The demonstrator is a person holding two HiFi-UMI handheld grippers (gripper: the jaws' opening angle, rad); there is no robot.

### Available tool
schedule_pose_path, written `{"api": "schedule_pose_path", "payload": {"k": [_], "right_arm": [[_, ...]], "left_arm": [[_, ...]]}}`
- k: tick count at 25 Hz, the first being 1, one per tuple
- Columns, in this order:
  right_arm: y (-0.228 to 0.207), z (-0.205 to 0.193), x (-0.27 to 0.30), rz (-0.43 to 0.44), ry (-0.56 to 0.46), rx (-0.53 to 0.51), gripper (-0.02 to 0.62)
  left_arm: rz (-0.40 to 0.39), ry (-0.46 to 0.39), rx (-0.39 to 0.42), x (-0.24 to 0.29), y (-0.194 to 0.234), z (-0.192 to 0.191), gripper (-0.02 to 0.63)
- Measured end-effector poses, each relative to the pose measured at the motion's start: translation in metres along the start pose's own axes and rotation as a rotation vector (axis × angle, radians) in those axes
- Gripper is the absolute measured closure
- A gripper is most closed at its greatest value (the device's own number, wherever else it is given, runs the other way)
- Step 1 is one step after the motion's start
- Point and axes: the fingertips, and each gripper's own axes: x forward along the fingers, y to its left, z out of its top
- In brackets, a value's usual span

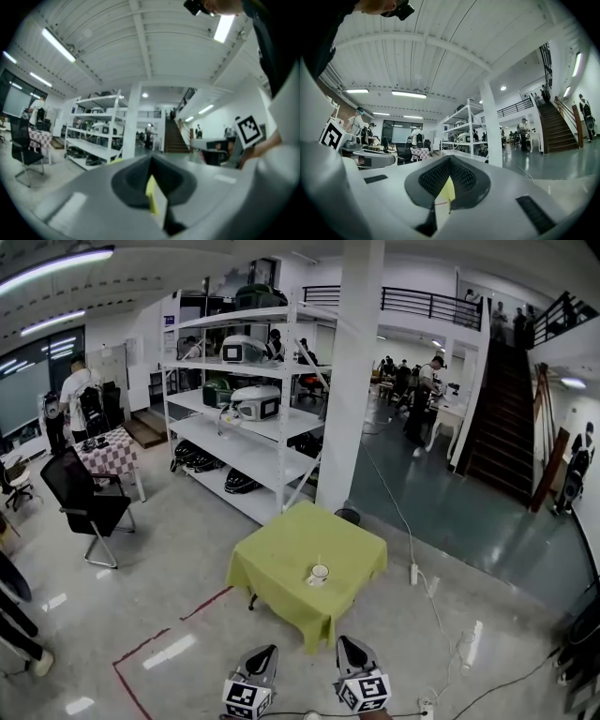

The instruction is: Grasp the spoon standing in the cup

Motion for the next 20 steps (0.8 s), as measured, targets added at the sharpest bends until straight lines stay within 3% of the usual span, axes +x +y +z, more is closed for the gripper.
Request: {"api": "schedule_pose_path", "payload": {"k": [20], "right_arm": [[-0.109,0.013,0.073,0.093,-0.025,0.029,0.595]], "left_arm": [[0.115,-0.003,0.026,0.120,-0.009,0.030,0.600]]}}
